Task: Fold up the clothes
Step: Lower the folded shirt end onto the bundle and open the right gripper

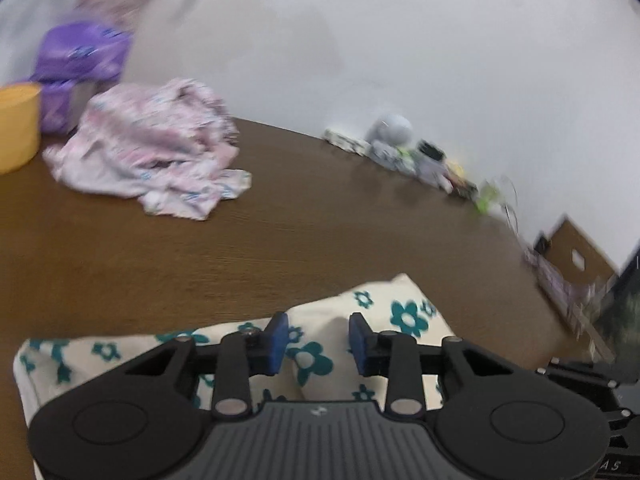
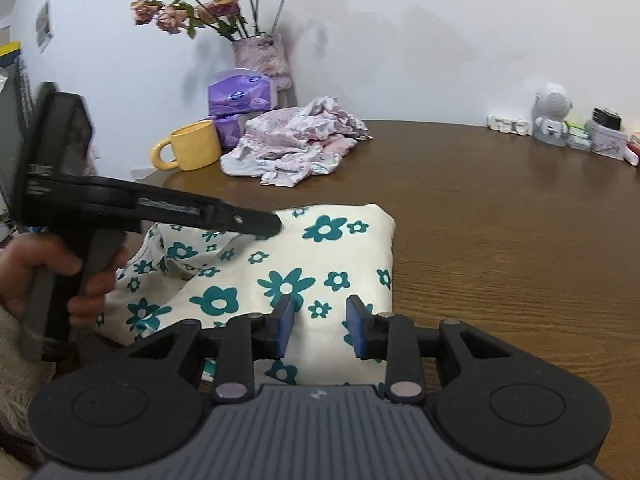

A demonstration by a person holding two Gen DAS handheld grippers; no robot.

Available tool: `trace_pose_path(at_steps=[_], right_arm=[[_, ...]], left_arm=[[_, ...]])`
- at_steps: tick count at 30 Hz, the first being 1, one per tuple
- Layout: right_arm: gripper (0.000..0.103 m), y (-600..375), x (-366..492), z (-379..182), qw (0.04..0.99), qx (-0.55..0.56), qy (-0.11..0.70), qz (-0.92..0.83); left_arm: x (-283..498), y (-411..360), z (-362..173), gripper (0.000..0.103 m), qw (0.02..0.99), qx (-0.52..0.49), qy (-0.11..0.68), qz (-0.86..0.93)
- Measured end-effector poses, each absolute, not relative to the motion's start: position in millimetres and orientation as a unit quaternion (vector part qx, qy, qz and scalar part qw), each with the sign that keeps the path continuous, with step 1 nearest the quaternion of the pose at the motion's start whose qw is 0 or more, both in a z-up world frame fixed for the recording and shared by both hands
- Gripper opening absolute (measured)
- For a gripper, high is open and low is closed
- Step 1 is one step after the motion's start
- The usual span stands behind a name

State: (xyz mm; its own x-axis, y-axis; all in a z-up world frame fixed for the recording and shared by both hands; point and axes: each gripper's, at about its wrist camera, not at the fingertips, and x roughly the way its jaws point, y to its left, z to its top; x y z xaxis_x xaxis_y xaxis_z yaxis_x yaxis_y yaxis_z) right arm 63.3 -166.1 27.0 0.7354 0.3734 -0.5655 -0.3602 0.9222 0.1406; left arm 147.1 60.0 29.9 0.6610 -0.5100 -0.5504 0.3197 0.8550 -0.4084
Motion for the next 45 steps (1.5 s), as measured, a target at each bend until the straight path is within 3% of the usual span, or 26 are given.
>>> trace_pose_path(at_steps=[1, 2, 9, 12, 14, 16, 18, 19, 20, 22, 25, 26, 27, 28, 29, 30, 31, 33, 41, 45], right_arm=[[0.031, -170.4, 64.7, 28.6, 0.93, 0.02, 0.303, 0.205], [0.032, -177.8, 68.8, 30.9, 0.929, 0.038, 0.302, 0.21], [0.041, -223.8, 147.3, 32.8, 0.904, 0.165, 0.337, 0.203], [0.041, -227.6, 177.4, 14.5, 0.882, 0.206, 0.373, 0.201], [0.041, -231.0, 185.4, 2.5, 0.863, 0.246, 0.386, 0.213], [0.025, -233.5, 187.5, -6.5, 0.851, 0.277, 0.389, 0.218], [0.021, -233.3, 185.9, -10.3, 0.848, 0.287, 0.388, 0.221], [0.021, -232.8, 184.4, -10.9, 0.848, 0.287, 0.386, 0.221], [0.021, -231.8, 182.9, -9.7, 0.851, 0.282, 0.383, 0.221], [0.027, -231.6, 180.3, -8.0, 0.854, 0.28, 0.379, 0.221], [0.034, -237.9, 178.1, -6.0, 0.855, 0.293, 0.368, 0.217], [0.03, -239.7, 178.0, -5.9, 0.856, 0.297, 0.365, 0.215], [0.018, -239.0, 178.6, -6.1, 0.856, 0.294, 0.367, 0.213], [0.018, -238.5, 179.1, -6.3, 0.857, 0.291, 0.369, 0.212], [0.019, -239.7, 178.0, -5.9, 0.857, 0.295, 0.366, 0.211], [0.023, -241.0, 176.7, -5.4, 0.857, 0.299, 0.364, 0.21], [0.038, -244.2, 172.2, -2.4, 0.86, 0.301, 0.357, 0.207], [0.053, -250.5, 154.3, 8.4, 0.876, 0.286, 0.331, 0.203], [0.055, -244.7, 46.6, 32.6, 0.921, 0.072, 0.3, 0.24], [0.055, -229.8, 33.6, 19.4, 0.915, 0.029, 0.32, 0.243]], left_arm=[[146.5, 64.1, 30.9, 0.05, 0.9, -0.159, 0.34, -0.22], [145.7, 67.5, 31.6, 0.055, 0.901, -0.175, 0.337, -0.21], [153.1, 66.7, 27.7, 0.055, 0.889, -0.245, 0.351, -0.16], [155.8, 62.9, 21.2, 0.052, 0.885, -0.256, 0.359, -0.15], [157.4, 60.2, 17.8, 0.033, 0.884, -0.258, 0.359, -0.15], [159.0, 57.9, 13.9, 0.024, 0.882, -0.26, 0.362, -0.152], [158.4, 57.8, 12.2, 0.024, 0.881, -0.264, 0.361, -0.151], [158.1, 57.7, 11.4, 0.025, 0.881, -0.266, 0.361, -0.151], [157.3, 57.8, 11.0, 0.032, 0.881, -0.269, 0.36, -0.151], [151.2, 60.4, 15.0, 0.053, 0.884, -0.277, 0.346, -0.148], [149.5, 55.9, 19.4, 0.029, 0.891, -0.257, 0.339, -0.155], [148.9, 56.1, 19.3, 0.031, 0.89, -0.261, 0.34, -0.155], [148.3, 56.3, 19.2, 0.034, 0.889, -0.264, 0.34, -0.155], [146.8, 56.7, 19.5, 0.049, 0.888, -0.267, 0.34, -0.155], [141.0, 58.0, 22.2, 0.065, 0.89, -0.269, 0.334, -0.157], [133.3, 59.0, 25.8, 0.068, 0.894, -0.262, 0.325, -0.163], [121.8, 59.5, 31.0, 0.068, 0.902, -0.243, 0.312, -0.173], [95.9, 60.5, 41.2, 0.069, 0.916, -0.199, 0.293, -0.192], [6.6, 41.7, 54.8, 0.066, 0.93, -0.028, 0.266, -0.251], [-2.6, 15.0, 46.3, 0.051, 0.933, 0.052, 0.265, -0.239]])
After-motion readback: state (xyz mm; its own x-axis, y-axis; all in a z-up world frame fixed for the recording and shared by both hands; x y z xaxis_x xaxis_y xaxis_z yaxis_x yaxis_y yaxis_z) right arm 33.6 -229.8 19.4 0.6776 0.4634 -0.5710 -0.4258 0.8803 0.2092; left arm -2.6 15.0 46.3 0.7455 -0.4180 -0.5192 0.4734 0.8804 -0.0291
